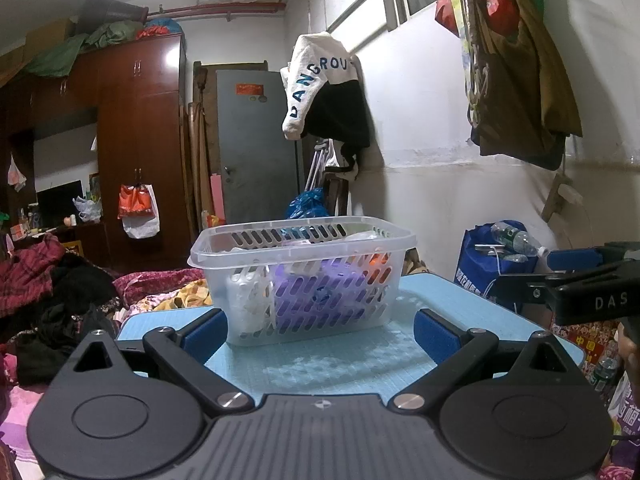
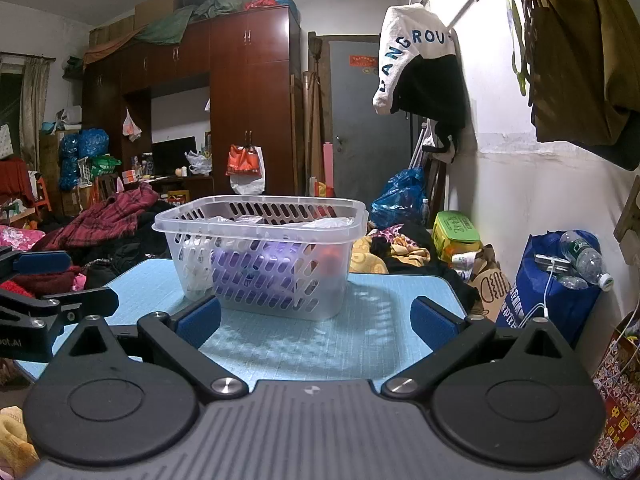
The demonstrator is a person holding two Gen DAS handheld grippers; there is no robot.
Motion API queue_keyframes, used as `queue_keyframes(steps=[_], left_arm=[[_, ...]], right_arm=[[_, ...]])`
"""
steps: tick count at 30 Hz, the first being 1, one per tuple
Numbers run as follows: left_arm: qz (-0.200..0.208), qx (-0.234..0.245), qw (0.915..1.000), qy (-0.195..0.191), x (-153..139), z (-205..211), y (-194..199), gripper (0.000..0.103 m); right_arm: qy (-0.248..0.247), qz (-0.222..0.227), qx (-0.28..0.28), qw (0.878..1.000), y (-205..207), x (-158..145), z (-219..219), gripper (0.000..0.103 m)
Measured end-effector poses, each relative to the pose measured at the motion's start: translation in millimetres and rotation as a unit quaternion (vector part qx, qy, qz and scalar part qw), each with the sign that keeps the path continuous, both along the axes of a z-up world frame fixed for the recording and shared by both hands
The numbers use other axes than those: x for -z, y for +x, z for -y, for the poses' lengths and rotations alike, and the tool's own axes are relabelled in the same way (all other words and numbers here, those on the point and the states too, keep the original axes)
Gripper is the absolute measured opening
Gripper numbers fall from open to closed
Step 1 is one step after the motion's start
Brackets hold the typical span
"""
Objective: Organize objects
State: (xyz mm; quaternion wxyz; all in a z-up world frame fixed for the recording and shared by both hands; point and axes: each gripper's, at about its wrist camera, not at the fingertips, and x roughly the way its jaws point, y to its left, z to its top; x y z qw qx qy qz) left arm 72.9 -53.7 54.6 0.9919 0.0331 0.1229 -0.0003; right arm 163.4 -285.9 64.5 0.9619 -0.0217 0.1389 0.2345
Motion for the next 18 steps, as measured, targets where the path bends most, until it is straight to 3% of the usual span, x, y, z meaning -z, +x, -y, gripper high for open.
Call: queue_keyframes(steps=[18], left_arm=[[0.009,-0.001,1.0000,0.001,-0.5,4.8,-0.7,0.100]], right_arm=[[-0.003,0.002,-0.002,1.000,-0.2,-0.5,0.4,0.103]])
